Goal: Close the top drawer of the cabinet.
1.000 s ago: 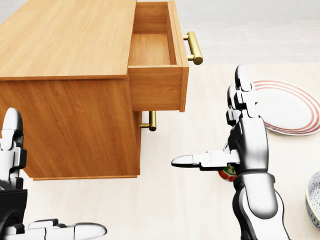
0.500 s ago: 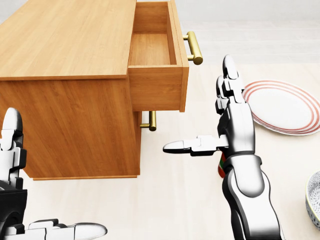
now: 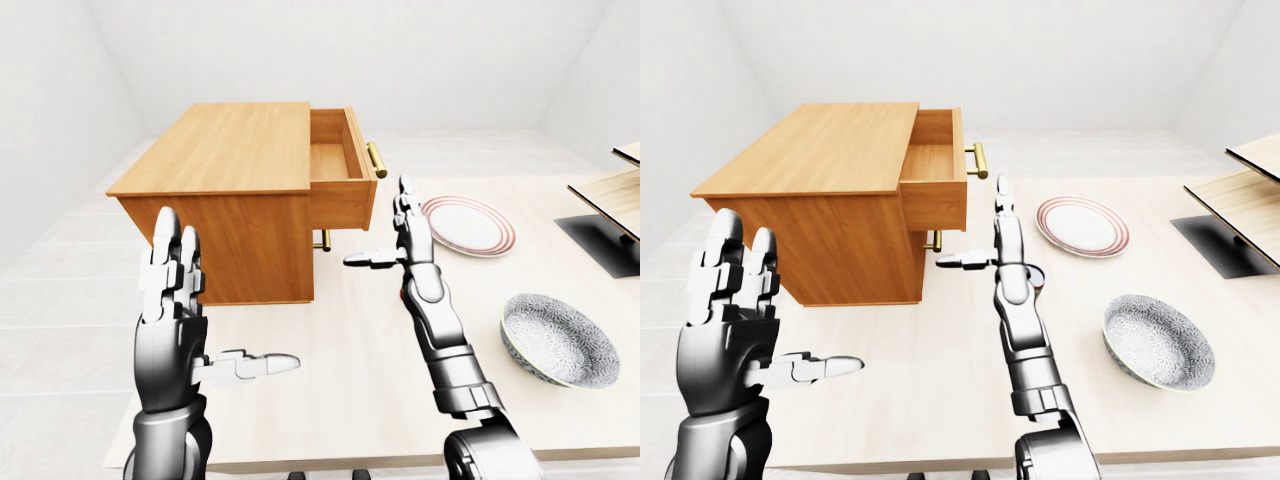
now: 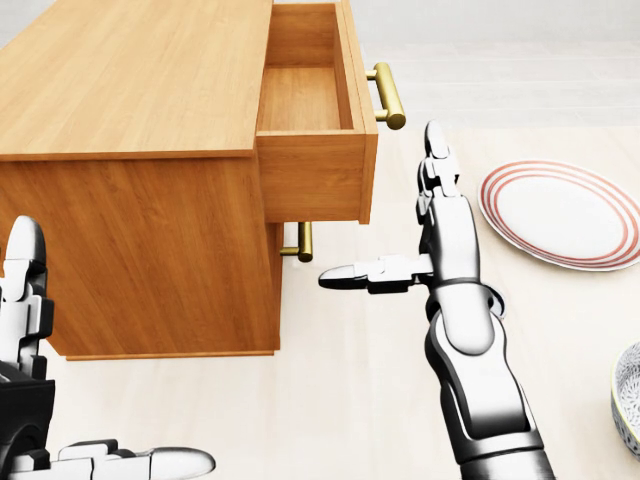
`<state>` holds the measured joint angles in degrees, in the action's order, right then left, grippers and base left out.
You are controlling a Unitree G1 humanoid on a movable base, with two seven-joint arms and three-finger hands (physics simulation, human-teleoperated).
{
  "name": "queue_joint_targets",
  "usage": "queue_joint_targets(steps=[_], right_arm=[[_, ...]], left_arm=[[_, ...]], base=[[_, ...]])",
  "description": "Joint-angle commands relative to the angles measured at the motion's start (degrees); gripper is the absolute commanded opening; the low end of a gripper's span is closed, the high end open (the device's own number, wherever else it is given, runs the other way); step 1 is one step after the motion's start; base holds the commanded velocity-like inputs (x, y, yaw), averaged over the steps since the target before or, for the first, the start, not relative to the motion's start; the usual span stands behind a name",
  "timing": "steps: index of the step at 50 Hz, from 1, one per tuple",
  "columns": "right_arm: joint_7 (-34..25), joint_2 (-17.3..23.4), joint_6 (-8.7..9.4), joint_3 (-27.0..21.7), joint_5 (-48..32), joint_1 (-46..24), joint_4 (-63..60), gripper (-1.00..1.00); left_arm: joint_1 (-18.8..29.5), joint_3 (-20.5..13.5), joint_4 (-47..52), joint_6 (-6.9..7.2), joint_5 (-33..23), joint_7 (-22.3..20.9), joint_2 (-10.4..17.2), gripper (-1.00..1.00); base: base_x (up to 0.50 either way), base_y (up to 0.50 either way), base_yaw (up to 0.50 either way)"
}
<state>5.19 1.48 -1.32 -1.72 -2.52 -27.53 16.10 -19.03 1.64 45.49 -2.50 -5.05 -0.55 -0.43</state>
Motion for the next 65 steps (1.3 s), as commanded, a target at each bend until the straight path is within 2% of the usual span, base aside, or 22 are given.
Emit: queue_joint_targets(steps=[1, 11, 14, 17, 20, 26, 28, 31, 34, 37, 41, 45, 52, 55, 65], right_arm=[[1.1, 0.8, -3.04, -0.6, 0.4, -4.6, 8.9, 1.0], [1.5, 0.8, -3.68, -0.1, -0.4, -7.7, 12.5, 1.0], [1.5, 0.8, -3.29, -0.1, -0.3, -8.3, 12.1, 1.0], [1.5, 0.8, -2.12, -0.2, -0.3, -8.8, 11.3, 1.0], [1.5, 0.8, -1.61, -0.1, -0.3, -9.0, 10.7, 1.0], [1.6, 1.1, -2.29, -0.4, -0.3, -11.0, 13.2, 1.0], [1.6, 1.1, -1.68, -0.3, -0.4, -11.2, 12.6, 1.0], [1.6, 0.9, -1.34, -0.1, -0.5, -11.4, 12.3, 1.0], [1.6, 0.9, -0.71, -0.1, -0.6, -12.6, 12.5, 1.0], [1.6, 0.9, -0.95, -0.1, -0.6, -13.6, 13.5, 1.0], [1.5, 0.7, -2.26, -0.2, -0.3, -14.5, 16.4, 1.0], [1.3, 0.2, -2.83, 0.0, 0.0, -14.6, 17.7, 1.0], [0.3, -0.5, -2.03, 0.1, 1.0, -14.7, 17.7, 1.0], [0.1, -0.8, -2.81, 0.6, 0.8, -14.5, 18.6, 1.0], [0.0, -1.2, -3.68, 0.5, 0.8, -16.6, 22.0, 1.0]], left_arm=[[-0.2, 0.0, 0.2, -0.3, 0.4, -0.1, 0.0, 1.0], [-0.1, 0.0, -0.1, -0.5, 0.3, -0.1, 0.0, 1.0], [0.0, -0.1, 0.0, -0.29, 0.5, -0.1, 0.0, 1.0], [-0.1, 0.0, 0.2, -0.28, 0.3, -0.1, -0.1, 1.0], [-0.1, -0.1, -0.1, -0.59, 0.4, -0.1, 0.0, 1.0], [-0.1, 0.0, 0.1, -0.48, 0.3, 0.0, 0.0, 1.0], [-0.1, -0.1, -0.4, -0.94, 0.5, 0.0, 0.0, 1.0], [0.0, 0.0, 0.1, -0.33, 0.4, 0.0, 0.0, 1.0], [0.0, -0.2, -0.2, -0.67, 0.4, -0.1, 0.0, 1.0], [-0.1, -0.3, -0.5, -1.02, 0.6, -0.1, 0.0, 1.0], [-0.1, -0.3, -0.3, -0.88, 0.5, -0.1, 0.0, 1.0], [0.0, -0.1, 0.3, -0.08, 0.2, -0.1, -0.1, 1.0], [0.2, -0.1, 0.0, 0.0, 0.1, 0.0, 0.0, 1.0], [0.2, -0.2, -0.3, -0.24, 0.1, -0.1, 0.0, 1.0], [0.1, -0.1, -0.1, -0.22, 0.0, 0.0, 0.0, 1.0]], base=[[0.0, 0.0, 0.0], [0.0, 0.0, 0.0], [0.0, 0.0, 0.0], [0.0, 0.0, 0.0], [0.0, 0.0, 0.0], [0.0, 0.0, 0.0], [0.0, 0.0, 0.0], [0.0, 0.0, 0.0], [0.0, 0.0, 0.0], [0.0, 0.0, 0.0], [0.0, 0.0, 0.0], [0.0, 0.0, 0.0], [0.0, 0.0, 0.0], [0.0, 0.0, 0.0], [0.0, 0.0, 0.0]])
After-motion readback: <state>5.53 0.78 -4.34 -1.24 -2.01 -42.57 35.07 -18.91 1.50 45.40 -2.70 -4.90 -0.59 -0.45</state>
